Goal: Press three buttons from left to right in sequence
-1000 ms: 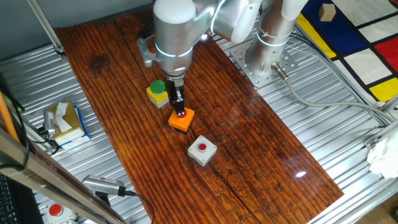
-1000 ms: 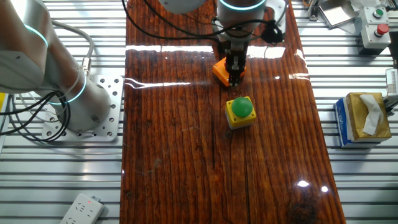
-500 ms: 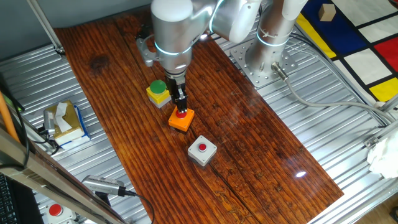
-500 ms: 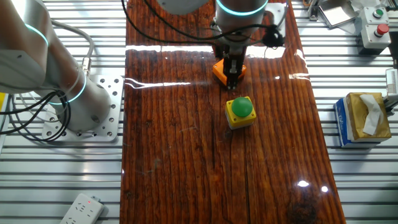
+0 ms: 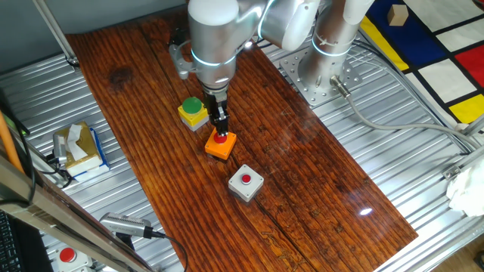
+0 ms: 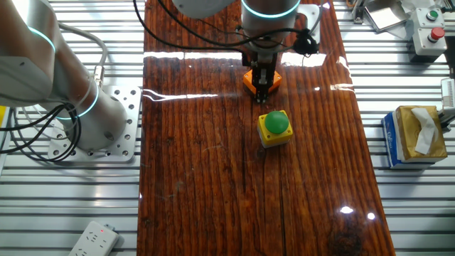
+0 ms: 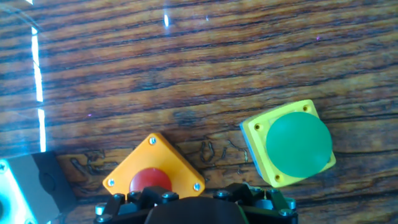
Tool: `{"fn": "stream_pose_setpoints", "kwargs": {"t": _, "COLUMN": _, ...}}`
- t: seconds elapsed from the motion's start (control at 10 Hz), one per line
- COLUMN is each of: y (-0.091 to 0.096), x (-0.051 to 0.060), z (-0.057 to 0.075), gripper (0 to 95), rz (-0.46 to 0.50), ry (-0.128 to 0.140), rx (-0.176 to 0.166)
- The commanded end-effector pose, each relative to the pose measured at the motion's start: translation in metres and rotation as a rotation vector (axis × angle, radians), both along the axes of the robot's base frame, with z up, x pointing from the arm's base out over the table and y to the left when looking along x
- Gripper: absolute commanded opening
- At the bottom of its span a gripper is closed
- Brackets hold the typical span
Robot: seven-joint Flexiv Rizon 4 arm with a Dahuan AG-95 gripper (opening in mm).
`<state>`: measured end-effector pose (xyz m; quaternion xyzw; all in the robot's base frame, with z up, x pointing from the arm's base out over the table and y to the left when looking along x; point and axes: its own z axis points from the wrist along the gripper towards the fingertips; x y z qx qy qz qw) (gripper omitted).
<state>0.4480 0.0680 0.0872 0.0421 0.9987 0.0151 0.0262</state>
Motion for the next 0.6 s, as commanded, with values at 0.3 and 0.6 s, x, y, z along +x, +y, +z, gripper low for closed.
{"fn": "stream_pose_setpoints", "kwargs": {"t": 0.3, "y": -0.0015, "x": -0.0007, "z": 0.0019, "gripper": 76.0, "rz": -0.001, "ry": -0.010, "rx": 0.004}}
{"fn": "stream_pose_setpoints", "kwargs": {"t": 0.6, "y": -0.0027, "x": 0.0011, "z": 0.0029, "gripper": 76.0, "rz": 0.000, "ry": -0.008, "rx": 0.007}}
